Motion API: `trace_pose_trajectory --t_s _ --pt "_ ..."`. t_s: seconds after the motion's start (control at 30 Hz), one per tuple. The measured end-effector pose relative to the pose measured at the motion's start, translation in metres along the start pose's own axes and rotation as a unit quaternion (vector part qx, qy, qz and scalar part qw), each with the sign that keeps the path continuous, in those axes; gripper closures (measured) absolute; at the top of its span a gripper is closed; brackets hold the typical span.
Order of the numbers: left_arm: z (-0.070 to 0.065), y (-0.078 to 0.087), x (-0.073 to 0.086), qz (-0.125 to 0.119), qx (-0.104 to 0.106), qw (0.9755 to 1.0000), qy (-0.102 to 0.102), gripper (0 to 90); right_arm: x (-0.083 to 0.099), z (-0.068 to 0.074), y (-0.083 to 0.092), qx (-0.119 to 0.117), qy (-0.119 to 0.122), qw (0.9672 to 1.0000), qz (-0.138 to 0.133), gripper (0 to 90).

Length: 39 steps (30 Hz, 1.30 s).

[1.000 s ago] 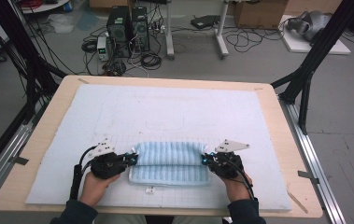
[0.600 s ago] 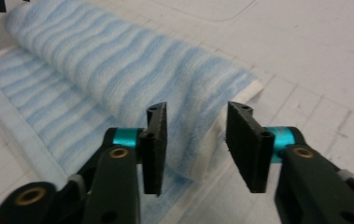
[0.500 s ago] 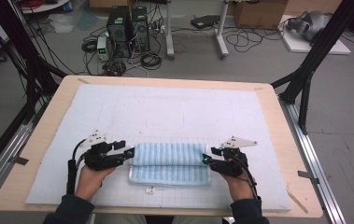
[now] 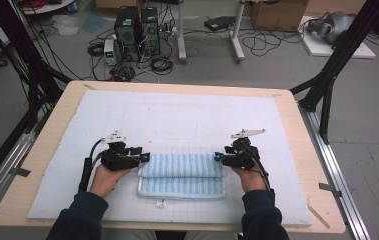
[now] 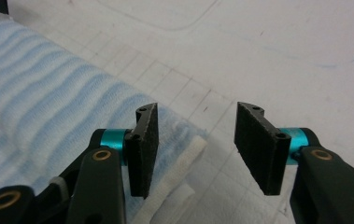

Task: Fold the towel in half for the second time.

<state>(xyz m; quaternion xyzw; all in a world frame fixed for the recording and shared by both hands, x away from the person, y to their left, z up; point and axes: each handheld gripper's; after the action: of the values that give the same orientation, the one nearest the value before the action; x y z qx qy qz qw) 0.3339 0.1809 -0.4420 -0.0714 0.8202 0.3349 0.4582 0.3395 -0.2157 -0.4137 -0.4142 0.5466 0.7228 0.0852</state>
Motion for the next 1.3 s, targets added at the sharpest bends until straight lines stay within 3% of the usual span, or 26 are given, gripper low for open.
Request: trace_pose_trajectory --t_s 0.17,0.23,0.3,0.43,0.87,1.3 --pt "-0.002 -0.004 0.005 0.023 -0.001 0.9996 -0.014 79.6 0.004 0.0 -0.011 -0.013 0.005 0.9995 0.027 62.4" --pt "-0.002 -0.004 0.006 0.027 0.0 0.9995 -0.017 85.3 0.004 0.0 -0.011 -0.019 0.007 0.9993 0.031 66.2" --pt "-0.002 -0.005 0.007 0.024 -0.001 0.9996 -0.015 86.5 0.004 0.001 -0.011 -0.022 0.007 0.9993 0.031 72.1" --pt "-0.003 -0.004 0.007 0.02 -0.004 0.9996 -0.02 87.4 0.004 0.005 -0.011 -0.02 0.033 0.9988 0.031 86.0" --pt "-0.008 0.01 0.002 -0.019 0.007 0.9996 -0.02 87.7 0.006 0.006 0.006 -0.015 0.034 0.9992 -0.017 86.8" --pt "-0.03 0.033 0.008 -0.055 0.032 0.9976 -0.03 87.7 0.024 0.015 0.038 -0.028 0.035 0.9959 -0.078 86.6"
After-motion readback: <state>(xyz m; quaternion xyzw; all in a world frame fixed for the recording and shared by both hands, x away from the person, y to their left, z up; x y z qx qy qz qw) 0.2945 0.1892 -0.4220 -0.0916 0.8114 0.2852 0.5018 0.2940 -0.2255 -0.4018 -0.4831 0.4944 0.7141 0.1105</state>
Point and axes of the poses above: each handheld gripper's, and its own axes: y roughly backward along the jaws, x roughly out of its underside, z roughly to its left, and after that the axes turned 8 degrees about x, right-handed
